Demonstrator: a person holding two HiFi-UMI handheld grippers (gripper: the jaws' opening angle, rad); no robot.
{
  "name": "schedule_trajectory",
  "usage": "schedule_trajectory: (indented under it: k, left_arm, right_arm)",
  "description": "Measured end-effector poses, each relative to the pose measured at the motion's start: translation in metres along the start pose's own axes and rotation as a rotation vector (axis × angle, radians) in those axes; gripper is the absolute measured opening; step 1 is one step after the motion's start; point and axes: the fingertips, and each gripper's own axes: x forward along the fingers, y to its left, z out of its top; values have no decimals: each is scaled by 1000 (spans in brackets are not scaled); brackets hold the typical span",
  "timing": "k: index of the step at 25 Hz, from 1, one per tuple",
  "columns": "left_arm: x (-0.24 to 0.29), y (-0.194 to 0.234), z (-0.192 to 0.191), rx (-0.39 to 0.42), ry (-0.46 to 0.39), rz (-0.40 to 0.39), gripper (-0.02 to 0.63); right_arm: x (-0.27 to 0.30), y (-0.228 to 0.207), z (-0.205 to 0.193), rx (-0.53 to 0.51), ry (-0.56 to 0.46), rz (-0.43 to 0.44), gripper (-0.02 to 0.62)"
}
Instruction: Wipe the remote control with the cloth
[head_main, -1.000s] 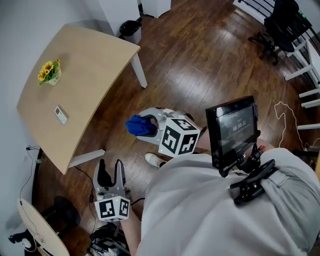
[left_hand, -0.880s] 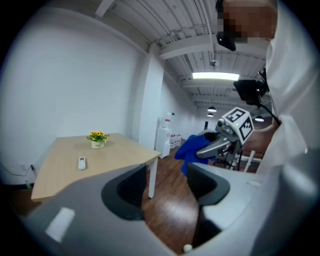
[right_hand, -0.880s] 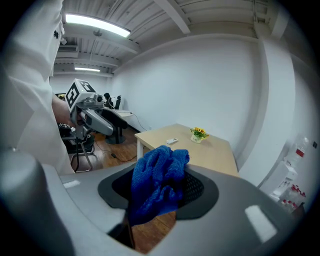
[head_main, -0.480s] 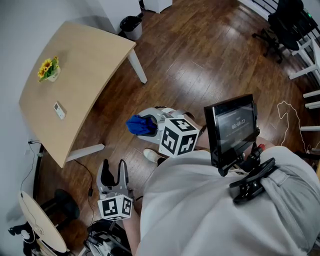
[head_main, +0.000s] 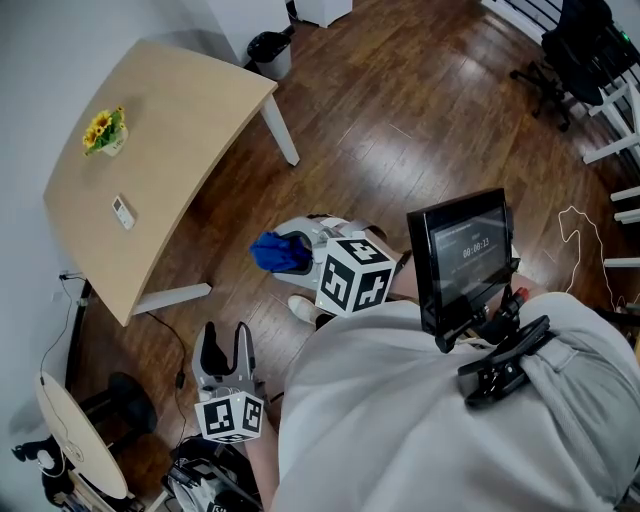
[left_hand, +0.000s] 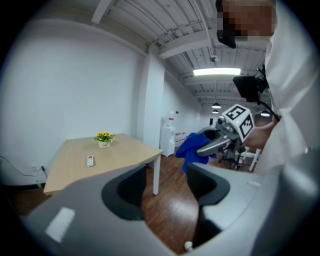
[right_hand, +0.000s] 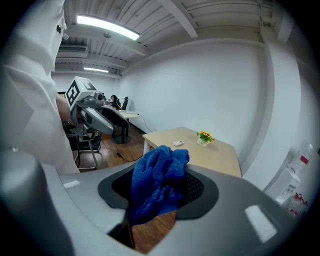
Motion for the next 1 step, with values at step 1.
schedule_trajectory:
  k: [1]
  left_arm:
    - [-2, -1, -1, 0, 0, 0, 273]
  right_arm:
    - [-1, 2, 0, 0, -1, 0, 196]
